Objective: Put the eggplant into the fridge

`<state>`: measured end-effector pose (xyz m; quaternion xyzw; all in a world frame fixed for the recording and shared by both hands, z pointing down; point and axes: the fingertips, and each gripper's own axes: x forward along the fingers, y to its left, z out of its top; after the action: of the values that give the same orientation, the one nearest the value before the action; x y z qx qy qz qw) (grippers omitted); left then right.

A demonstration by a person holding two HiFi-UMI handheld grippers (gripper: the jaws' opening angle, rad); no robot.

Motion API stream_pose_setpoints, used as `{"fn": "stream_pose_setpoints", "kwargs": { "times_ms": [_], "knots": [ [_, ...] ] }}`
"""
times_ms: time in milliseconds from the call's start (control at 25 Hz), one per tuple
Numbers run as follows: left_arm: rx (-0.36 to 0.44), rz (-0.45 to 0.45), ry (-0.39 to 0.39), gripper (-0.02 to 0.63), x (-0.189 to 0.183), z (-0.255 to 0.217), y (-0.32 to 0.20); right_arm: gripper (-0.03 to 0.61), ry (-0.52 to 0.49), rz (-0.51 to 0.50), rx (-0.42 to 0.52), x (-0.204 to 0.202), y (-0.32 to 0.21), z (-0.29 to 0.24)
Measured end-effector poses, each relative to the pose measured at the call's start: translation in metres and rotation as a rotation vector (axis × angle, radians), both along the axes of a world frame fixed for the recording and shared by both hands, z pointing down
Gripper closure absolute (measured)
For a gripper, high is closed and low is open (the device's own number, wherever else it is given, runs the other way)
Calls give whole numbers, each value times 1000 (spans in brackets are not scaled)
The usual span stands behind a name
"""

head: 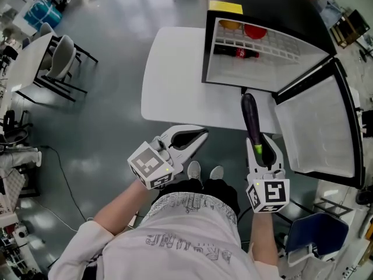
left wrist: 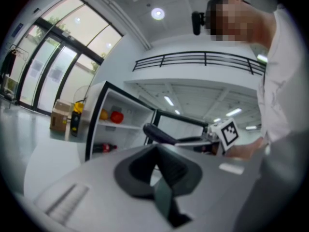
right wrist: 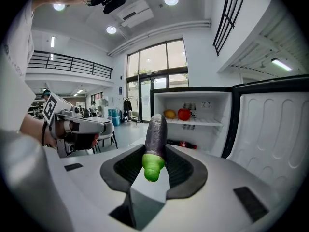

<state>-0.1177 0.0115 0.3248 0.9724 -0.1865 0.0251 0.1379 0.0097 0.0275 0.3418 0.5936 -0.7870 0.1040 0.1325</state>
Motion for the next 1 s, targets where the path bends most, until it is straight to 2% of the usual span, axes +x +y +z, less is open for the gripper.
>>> {"fn": "stream_pose_setpoints", "kwargs": {
  "times_ms": [480,1000],
  "knots": [
    [5,8,-8,607,11,-1,-28,445,-11,29,3,19,-30,3],
    [-7,-2,-45,607,56,6,-70,445,-31,17,-17,63,-80,19]
  ]
}}
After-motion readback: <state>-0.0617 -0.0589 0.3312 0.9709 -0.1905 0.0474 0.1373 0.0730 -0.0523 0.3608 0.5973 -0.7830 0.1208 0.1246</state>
